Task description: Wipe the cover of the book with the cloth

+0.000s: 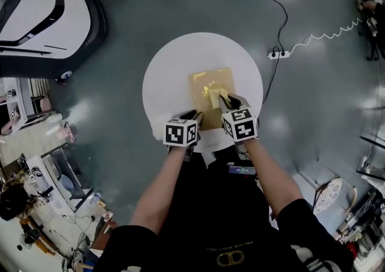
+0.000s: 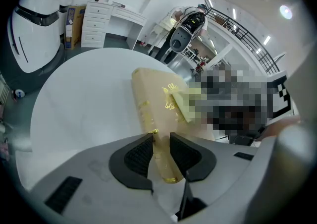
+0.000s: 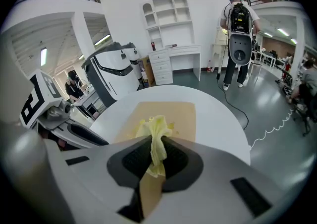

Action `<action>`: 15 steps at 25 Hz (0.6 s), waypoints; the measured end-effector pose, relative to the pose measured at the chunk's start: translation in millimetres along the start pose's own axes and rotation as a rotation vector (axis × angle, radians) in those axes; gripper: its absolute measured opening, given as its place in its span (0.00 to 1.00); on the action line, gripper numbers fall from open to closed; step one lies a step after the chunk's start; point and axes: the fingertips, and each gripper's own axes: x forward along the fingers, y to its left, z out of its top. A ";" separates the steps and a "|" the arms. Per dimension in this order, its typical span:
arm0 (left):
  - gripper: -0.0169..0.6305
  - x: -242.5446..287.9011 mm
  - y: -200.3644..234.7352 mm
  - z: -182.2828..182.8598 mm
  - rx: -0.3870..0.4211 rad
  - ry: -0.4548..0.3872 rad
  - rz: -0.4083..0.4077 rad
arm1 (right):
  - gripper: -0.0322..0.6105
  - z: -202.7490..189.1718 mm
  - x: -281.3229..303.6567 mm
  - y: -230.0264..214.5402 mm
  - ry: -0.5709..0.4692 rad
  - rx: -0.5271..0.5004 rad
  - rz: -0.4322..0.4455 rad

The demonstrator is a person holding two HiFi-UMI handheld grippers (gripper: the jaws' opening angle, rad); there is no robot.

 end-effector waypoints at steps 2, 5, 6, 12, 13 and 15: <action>0.19 -0.2 -1.1 -0.5 -0.002 0.000 -0.005 | 0.19 -1.8 -3.0 -6.8 -0.001 0.010 -0.013; 0.19 -0.6 -2.2 -0.6 -0.004 -0.003 -0.007 | 0.19 -4.2 -7.9 -16.7 -0.004 0.023 -0.030; 0.19 -0.5 -2.0 -0.6 -0.006 -0.003 -0.008 | 0.19 -5.2 -9.1 -19.9 -0.004 0.026 -0.035; 0.19 -1.7 -1.9 1.0 -0.018 -0.009 -0.009 | 0.19 -10.1 -15.9 -35.8 -0.007 0.042 -0.062; 0.19 -1.8 -1.9 1.2 -0.017 -0.010 -0.009 | 0.19 -10.6 -16.8 -38.1 -0.007 0.045 -0.066; 0.19 -1.6 -1.7 1.2 -0.017 -0.010 -0.008 | 0.19 -11.7 -18.4 -42.3 -0.008 0.051 -0.074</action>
